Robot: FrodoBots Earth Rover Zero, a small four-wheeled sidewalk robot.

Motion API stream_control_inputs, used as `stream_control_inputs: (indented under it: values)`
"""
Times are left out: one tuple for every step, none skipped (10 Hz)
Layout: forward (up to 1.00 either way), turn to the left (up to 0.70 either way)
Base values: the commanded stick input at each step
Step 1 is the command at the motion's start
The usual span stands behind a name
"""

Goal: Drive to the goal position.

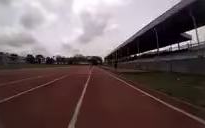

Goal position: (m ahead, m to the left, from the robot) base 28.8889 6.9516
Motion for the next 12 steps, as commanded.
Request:
stream_control_inputs:
  values:
    - [0.70, -0.08]
    - [0.70, -0.04]
    - [0.70, 0.00]
    - [0.70, 0.00]
    - [0.70, 0.00]
    - [0.70, 0.00]
    - [0.70, 0.00]
    - [0.70, 0.00]
    - [0.70, 0.00]
    - [0.70, 0.00]
    - [0.70, 0.00]
    - [0.70, 0.00]
